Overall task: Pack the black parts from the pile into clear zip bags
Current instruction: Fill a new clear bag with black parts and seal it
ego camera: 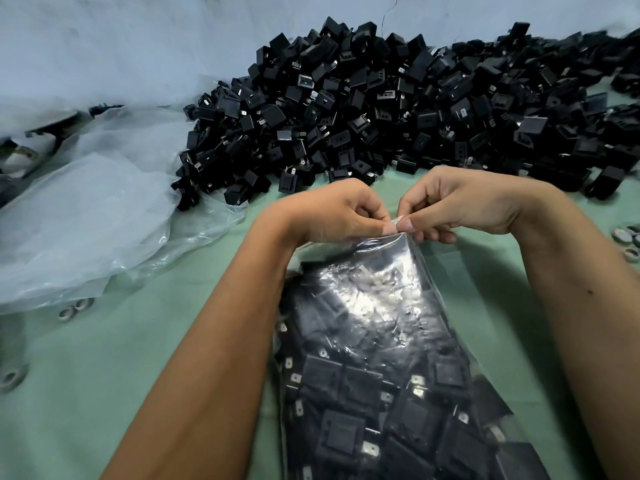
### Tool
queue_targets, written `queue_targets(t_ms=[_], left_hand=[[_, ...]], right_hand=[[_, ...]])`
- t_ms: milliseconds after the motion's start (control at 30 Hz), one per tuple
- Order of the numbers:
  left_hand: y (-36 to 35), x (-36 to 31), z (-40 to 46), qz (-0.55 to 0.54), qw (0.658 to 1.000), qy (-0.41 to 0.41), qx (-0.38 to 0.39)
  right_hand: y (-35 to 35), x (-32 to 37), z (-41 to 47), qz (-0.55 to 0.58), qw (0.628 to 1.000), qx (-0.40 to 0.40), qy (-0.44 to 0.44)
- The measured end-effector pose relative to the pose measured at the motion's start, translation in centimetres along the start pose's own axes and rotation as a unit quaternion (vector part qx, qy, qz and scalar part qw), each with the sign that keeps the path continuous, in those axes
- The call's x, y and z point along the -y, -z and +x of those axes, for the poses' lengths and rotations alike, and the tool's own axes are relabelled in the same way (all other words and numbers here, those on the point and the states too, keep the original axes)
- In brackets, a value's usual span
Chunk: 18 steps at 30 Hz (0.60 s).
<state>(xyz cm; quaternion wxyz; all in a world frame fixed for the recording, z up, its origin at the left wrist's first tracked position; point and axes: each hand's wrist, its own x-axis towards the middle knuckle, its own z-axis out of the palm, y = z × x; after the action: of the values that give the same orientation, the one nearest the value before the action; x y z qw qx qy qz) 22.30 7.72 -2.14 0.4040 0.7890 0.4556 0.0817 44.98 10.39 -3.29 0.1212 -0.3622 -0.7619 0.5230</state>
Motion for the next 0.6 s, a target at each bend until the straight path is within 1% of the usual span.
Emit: queue_targets(t_ms=[100,300,467,533,600], left_hand=[[0.7,0.6,-0.6,-0.048,0.999,-0.003,0.013],[0.5,0.2,-0.2,-0.003,1.0,-0.002,0.01],[0.2,0.0,-0.2,0.009,1.0,0.009,0.021],[0.3,0.0,-0.3,0.009,1.0,0.008,0.028],[0.4,0.2,-0.5,-0.005,1.0,0.005,0.026]], right_hand=[[-0.1,-0.2,0.1,0.014,1.0,-0.004,0.013],[-0.5,-0.5,0.2,0.026,1.0,-0.01,-0.001],[-0.5,0.2,0.4,0.029,0.999,0.023,-0.023],[-0.6,0.5,0.5,0.025,0.999,0.018,-0.018],[-0.7,0.6,0.6,-0.002,1.0,0.004,-0.001]])
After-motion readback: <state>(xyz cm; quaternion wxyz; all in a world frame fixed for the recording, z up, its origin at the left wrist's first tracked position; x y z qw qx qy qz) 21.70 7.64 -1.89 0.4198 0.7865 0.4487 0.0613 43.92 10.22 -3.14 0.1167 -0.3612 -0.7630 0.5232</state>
